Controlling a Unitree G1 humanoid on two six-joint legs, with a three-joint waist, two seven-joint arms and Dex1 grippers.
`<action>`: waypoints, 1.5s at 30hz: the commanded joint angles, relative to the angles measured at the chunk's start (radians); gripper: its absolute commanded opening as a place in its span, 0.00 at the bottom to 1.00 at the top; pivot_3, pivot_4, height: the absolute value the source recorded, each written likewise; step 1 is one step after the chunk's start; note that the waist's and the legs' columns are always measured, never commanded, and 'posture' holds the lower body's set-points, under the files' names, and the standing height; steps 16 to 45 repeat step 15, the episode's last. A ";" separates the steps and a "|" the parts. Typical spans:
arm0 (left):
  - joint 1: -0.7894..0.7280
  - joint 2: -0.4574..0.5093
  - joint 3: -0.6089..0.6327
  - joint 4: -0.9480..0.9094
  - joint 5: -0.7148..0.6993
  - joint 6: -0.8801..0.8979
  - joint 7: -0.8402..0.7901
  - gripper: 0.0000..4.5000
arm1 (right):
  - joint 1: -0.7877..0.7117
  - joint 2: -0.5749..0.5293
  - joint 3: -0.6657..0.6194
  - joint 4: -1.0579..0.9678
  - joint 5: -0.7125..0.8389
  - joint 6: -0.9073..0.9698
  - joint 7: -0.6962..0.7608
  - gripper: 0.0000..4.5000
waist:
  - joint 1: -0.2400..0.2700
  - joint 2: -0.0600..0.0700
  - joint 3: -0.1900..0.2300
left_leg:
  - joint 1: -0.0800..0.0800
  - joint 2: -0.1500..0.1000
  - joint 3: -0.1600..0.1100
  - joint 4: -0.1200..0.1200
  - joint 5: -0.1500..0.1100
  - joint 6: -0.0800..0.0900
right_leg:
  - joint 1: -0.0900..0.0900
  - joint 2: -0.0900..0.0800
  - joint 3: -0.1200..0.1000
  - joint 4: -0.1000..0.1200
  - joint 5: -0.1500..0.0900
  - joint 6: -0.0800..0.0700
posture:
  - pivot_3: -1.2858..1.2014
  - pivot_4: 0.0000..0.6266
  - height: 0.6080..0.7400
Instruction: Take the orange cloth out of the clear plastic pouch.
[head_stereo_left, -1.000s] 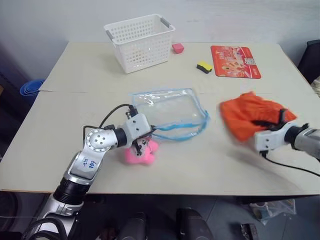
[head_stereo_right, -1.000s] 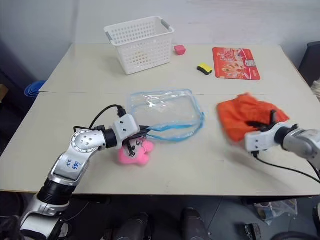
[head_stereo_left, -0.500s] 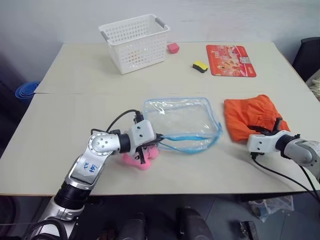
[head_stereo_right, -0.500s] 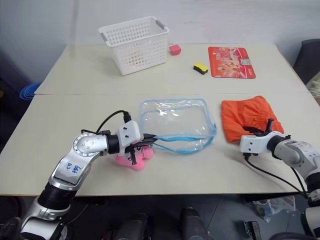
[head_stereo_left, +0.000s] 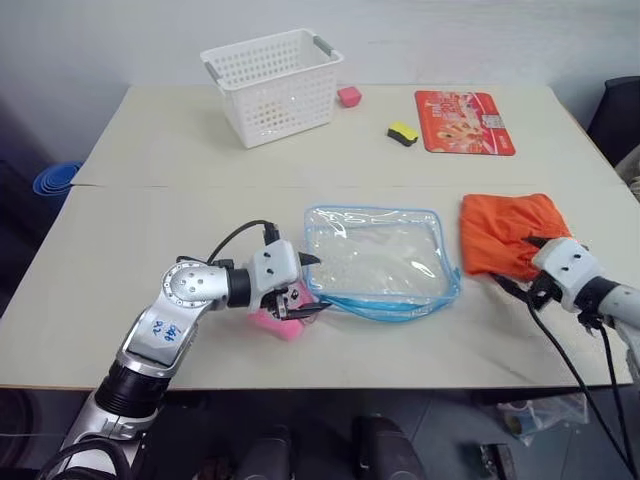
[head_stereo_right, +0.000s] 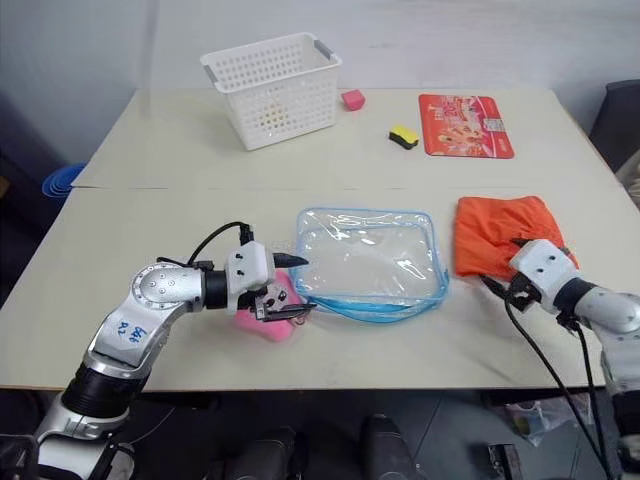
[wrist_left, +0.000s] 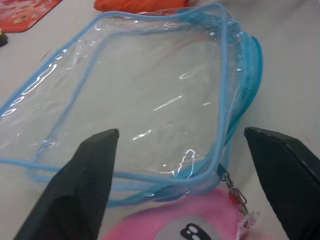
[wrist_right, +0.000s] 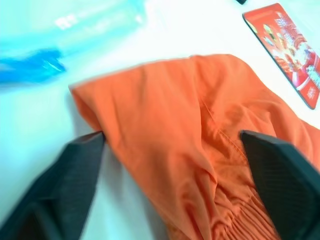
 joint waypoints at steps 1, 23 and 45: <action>0.025 0.052 0.236 -0.105 -0.270 0.212 -0.034 0.99 | 0.099 -0.092 -0.227 -0.101 0.152 0.176 0.109 1.00 | 0.004 0.000 0.000 | 0.000 0.000 0.000 0.000 0.000 0.000 | 0.000 0.000 0.000 0.000 0.000 0.000 | 0.52 0.24 1.00; 0.324 0.521 0.648 0.149 -0.315 0.038 -0.393 0.99 | 0.113 -0.312 -0.491 0.379 0.254 0.448 0.459 1.00 | 0.003 0.002 0.000 | 0.002 0.001 0.001 -0.007 -0.004 0.004 | 0.003 -0.002 0.000 -0.012 -0.003 -0.005 | 0.52 0.24 1.00; 0.324 0.521 0.648 0.149 -0.315 0.038 -0.393 0.99 | 0.113 -0.312 -0.491 0.379 0.254 0.448 0.459 1.00 | 0.003 0.002 0.000 | 0.002 0.001 0.001 -0.007 -0.004 0.004 | 0.003 -0.002 0.000 -0.012 -0.003 -0.005 | 0.52 0.24 1.00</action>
